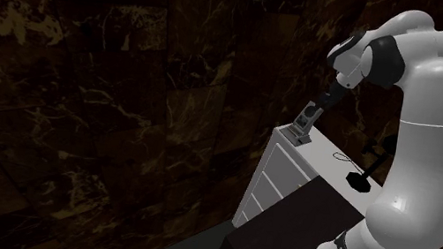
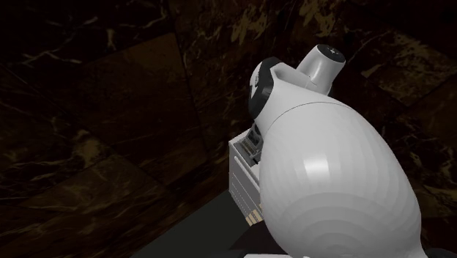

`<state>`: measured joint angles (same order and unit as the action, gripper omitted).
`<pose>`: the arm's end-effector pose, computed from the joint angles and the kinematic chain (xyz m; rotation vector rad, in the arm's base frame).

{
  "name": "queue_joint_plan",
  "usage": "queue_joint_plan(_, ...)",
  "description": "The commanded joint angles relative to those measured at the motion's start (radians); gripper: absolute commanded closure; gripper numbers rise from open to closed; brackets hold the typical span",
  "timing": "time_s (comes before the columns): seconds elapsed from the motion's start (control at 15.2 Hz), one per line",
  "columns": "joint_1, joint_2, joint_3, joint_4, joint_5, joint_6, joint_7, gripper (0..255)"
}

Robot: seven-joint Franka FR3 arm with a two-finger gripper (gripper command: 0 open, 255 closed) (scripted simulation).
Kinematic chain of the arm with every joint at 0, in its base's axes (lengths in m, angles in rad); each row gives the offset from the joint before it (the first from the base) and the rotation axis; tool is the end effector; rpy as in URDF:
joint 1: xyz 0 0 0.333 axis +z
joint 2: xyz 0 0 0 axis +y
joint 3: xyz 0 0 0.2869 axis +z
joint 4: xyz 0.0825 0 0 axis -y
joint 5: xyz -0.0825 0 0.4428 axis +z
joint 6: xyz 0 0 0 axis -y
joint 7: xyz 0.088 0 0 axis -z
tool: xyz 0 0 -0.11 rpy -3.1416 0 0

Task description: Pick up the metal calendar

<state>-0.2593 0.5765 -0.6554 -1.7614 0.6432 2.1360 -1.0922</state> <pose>0.4558 -0.5126 0.2269 -2.9936 0.1795 -0.2053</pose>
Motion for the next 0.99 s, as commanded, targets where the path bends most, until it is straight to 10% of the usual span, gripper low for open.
queue_joint_plan(0.0, -0.001, 0.002, 0.001, 0.0, 0.002, 0.003, -0.002, 255)
queue_joint_plan(0.92, 0.013, -0.037, -0.02, 0.009, -0.031, -0.038, 0.024, 255)
